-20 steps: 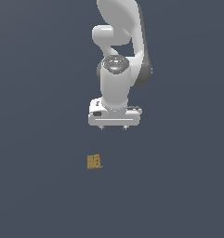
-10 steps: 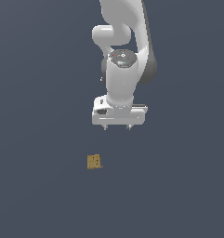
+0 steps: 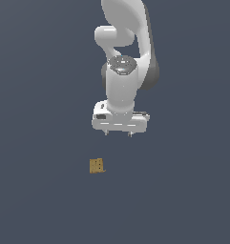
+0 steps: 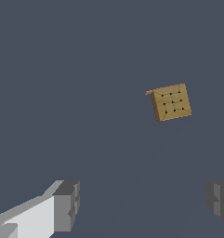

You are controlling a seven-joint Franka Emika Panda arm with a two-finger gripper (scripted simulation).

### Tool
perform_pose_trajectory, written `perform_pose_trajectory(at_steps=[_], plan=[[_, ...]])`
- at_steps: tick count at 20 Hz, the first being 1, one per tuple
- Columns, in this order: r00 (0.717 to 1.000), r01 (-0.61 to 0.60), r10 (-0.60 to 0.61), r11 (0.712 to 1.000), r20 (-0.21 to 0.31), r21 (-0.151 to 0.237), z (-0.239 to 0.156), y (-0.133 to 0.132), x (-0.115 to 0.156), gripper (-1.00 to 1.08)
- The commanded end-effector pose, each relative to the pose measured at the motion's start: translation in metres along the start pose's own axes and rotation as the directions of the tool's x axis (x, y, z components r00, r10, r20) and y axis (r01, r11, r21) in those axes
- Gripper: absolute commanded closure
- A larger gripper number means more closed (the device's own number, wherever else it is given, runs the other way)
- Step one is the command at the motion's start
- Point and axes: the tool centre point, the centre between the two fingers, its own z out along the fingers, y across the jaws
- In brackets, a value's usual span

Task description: Pick up the object and move it to a goal position.

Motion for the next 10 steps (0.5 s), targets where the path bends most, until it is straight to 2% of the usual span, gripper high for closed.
perform_pose_trajectory(at_steps=[1, 6, 10], plan=[[0.999, -0.051, 0.051, 0.999, 0.003, 0.002, 0.004, 0.003, 0.004, -0.92], [0.982, -0.186, 0.186, 0.983, 0.011, 0.005, 0.015, 0.012, 0.014, -0.92], [0.95, -0.313, 0.313, 0.95, 0.018, 0.006, 0.025, 0.02, 0.023, -0.92]])
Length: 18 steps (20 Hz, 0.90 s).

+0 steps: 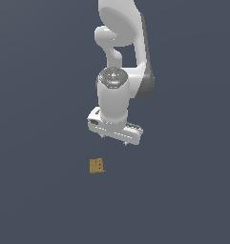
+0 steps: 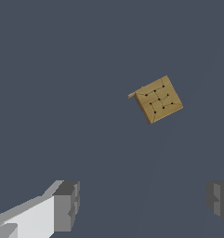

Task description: Pick up the object and move it to a goal position.

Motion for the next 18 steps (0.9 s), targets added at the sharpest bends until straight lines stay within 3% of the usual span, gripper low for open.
perform_pose_trajectory(at_steps=[1, 9, 13, 18], plan=[[0.997, -0.083, 0.083, 0.997, 0.004, 0.001, 0.007, 0.004, 0.007, -0.92], [0.942, -0.336, 0.336, 0.942, 0.014, -0.003, 0.028, 0.016, 0.028, -0.92], [0.891, -0.454, 0.454, 0.891, 0.017, -0.007, 0.039, 0.023, 0.038, -0.92], [0.808, -0.588, 0.588, 0.809, 0.018, -0.013, 0.054, 0.031, 0.05, -0.92]])
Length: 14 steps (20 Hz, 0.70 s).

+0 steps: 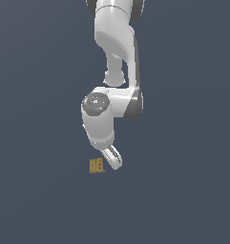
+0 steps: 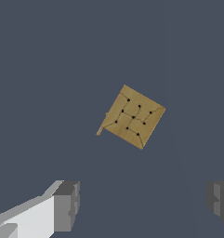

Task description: Pick up the object and move it to a goal position.

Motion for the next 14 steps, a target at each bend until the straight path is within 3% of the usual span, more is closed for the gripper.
perform_pose_trajectory(at_steps=[1, 14], plan=[[0.997, -0.081, 0.081, 0.997, 0.001, -0.002, 0.007, 0.0, 0.007, -0.92], [0.912, -0.411, 0.411, 0.912, -0.005, -0.01, 0.038, 0.002, 0.036, -0.92]])
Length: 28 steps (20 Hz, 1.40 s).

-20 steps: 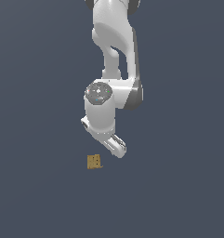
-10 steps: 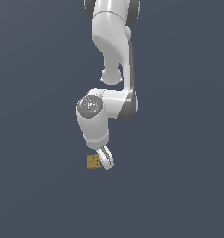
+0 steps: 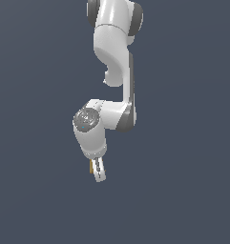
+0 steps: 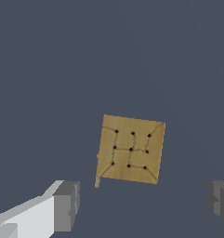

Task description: Pick up the object and move it to a goal position.

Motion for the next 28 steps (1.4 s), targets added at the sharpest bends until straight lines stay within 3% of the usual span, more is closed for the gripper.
perform_pose_trajectory(at_steps=[1, 15, 28], plan=[[0.999, -0.048, 0.048, 0.999, -0.001, -0.001, 0.004, -0.001, 0.004, -0.92], [0.993, -0.12, 0.12, 0.993, -0.003, -0.002, 0.015, -0.003, 0.009, -0.92], [0.992, -0.125, 0.125, 0.992, -0.003, -0.002, 0.062, -0.002, 0.01, -0.92]])
